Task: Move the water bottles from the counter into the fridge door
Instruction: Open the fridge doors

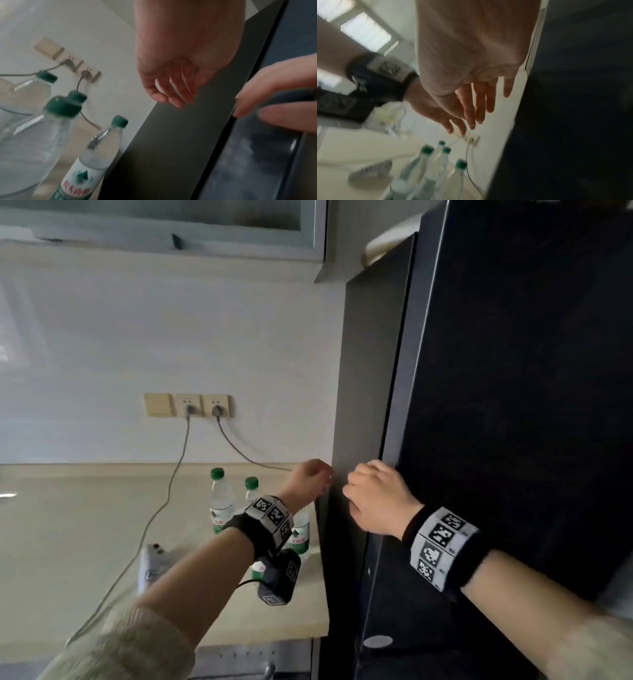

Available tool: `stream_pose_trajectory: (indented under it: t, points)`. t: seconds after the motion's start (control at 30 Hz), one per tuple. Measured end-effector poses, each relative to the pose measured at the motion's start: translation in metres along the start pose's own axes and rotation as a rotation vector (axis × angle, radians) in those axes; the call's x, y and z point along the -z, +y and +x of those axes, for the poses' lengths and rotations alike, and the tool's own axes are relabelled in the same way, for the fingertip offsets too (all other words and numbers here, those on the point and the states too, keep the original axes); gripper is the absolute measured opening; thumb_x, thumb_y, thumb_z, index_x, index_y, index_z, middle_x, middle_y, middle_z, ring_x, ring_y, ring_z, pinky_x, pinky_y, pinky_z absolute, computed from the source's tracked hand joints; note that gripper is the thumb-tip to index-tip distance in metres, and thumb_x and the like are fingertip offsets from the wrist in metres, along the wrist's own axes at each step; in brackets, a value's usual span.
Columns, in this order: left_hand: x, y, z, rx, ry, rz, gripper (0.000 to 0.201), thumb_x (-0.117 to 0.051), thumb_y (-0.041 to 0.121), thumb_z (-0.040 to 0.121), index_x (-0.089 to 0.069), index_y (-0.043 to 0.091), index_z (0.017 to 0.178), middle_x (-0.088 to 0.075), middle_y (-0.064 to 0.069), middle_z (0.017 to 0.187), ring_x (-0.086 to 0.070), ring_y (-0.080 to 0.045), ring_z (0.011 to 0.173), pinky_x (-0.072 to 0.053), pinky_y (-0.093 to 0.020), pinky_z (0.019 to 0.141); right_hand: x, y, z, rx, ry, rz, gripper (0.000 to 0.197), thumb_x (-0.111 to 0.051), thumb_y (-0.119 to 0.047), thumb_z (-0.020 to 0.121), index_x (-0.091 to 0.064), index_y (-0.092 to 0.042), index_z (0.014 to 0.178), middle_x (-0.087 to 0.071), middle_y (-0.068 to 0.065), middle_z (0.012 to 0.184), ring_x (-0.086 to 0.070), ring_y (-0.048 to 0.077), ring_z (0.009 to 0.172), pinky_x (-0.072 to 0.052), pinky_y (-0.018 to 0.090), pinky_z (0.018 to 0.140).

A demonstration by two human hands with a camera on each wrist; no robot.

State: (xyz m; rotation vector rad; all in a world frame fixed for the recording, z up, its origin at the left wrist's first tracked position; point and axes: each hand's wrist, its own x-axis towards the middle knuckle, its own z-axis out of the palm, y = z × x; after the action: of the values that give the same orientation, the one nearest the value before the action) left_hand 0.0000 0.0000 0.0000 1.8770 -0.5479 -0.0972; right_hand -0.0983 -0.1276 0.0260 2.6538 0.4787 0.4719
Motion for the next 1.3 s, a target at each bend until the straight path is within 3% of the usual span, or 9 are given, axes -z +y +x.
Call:
stream_pose_trajectory:
  t: [0.07,0.13,0.23,0.43,0.77,0.93,1.07,1.17,1.3]
  points:
    - [-0.004,-0.016,0.004,-0.002,-0.071,0.007,0.018,-0.046,0.007,0.090,-0.062,0.010,0.083,-0.065,-0.006,0.079,-0.059,-0.024,0.072,-0.052,-0.029,0.067,-0.004,-0.004,0.006,-0.090,-0.098,-0.153,0.022,-0.079,-0.030,0.057,-0.074,-0.014,0.071,-0.068,0.004,0.075,-0.063,0.025,0.080,-0.043,0.038,0.084]
    - [-0.012,-0.025,0.002,0.033,-0.153,0.036,0.017,-0.045,0.002,0.089,-0.061,0.007,0.085,-0.060,-0.002,0.073,-0.056,-0.018,0.067,-0.049,-0.024,0.063,-0.004,-0.007,0.006,-0.152,-0.305,-0.289,0.031,-0.057,-0.034,0.085,-0.068,-0.015,0.106,-0.065,0.005,0.108,-0.053,0.025,0.108,-0.030,0.042,0.099]
    - [-0.021,-0.028,0.000,0.028,-0.210,0.060,0.018,-0.046,0.001,0.088,-0.062,0.006,0.094,-0.060,-0.006,0.080,-0.054,-0.016,0.064,-0.046,-0.015,0.058,-0.007,-0.006,0.006,-0.144,-0.427,-0.448,0.039,-0.043,-0.039,0.095,-0.059,-0.017,0.124,-0.057,0.004,0.124,-0.044,0.025,0.118,-0.025,0.046,0.105]
    - [-0.043,-0.035,-0.008,0.065,-0.291,0.087,0.015,-0.044,0.001,0.089,-0.057,0.008,0.093,-0.059,-0.012,0.085,-0.053,-0.017,0.063,-0.035,-0.007,0.039,-0.014,-0.013,0.019,-0.153,-0.580,-0.559,0.043,-0.042,-0.037,0.095,-0.056,-0.018,0.131,-0.053,0.007,0.132,-0.042,0.028,0.124,-0.021,0.050,0.112]
    - [-0.053,-0.048,-0.037,0.109,-0.348,0.095,0.033,-0.047,0.009,0.094,-0.050,0.003,0.126,-0.059,-0.008,0.096,-0.057,-0.015,0.072,-0.039,-0.005,0.044,-0.027,-0.015,0.020,-0.187,-0.509,-0.545,0.033,-0.036,-0.021,0.101,-0.060,-0.017,0.123,-0.056,0.003,0.120,-0.046,0.022,0.113,-0.030,0.037,0.102]
    - [-0.058,-0.040,-0.050,0.075,-0.412,0.119,0.044,-0.049,0.011,0.093,-0.043,0.007,0.136,-0.057,-0.007,0.125,-0.061,-0.018,0.096,-0.047,-0.018,0.067,-0.031,-0.014,0.020,-0.207,-0.490,-0.526,0.033,-0.036,-0.021,0.100,-0.059,-0.017,0.124,-0.055,0.003,0.121,-0.046,0.022,0.114,-0.029,0.037,0.103]
    - [-0.061,-0.043,-0.053,0.051,-0.450,0.097,0.040,-0.049,0.011,0.093,-0.047,0.008,0.133,-0.060,-0.003,0.121,-0.061,-0.017,0.089,-0.051,-0.013,0.067,-0.032,-0.014,0.021,-0.216,-0.491,-0.531,0.032,-0.038,-0.021,0.100,-0.059,-0.016,0.124,-0.055,0.003,0.121,-0.045,0.022,0.114,-0.029,0.037,0.104]
    - [-0.057,-0.057,-0.048,0.083,-0.433,0.149,0.041,-0.051,0.014,0.092,-0.048,0.011,0.133,-0.061,-0.003,0.122,-0.063,-0.019,0.099,-0.053,-0.027,0.089,-0.032,-0.013,0.021,-0.230,-0.489,-0.526,0.031,-0.039,-0.020,0.100,-0.060,-0.015,0.122,-0.055,0.003,0.120,-0.046,0.022,0.113,-0.030,0.036,0.103]
    - [-0.050,-0.070,-0.037,0.120,-0.369,0.189,0.036,-0.047,0.023,0.094,-0.050,0.018,0.130,-0.061,-0.002,0.117,-0.064,-0.021,0.101,-0.052,-0.034,0.094,-0.034,-0.014,0.024,-0.245,-0.485,-0.527,0.030,-0.038,-0.018,0.100,-0.060,-0.014,0.119,-0.056,0.004,0.117,-0.046,0.022,0.111,-0.031,0.037,0.102]
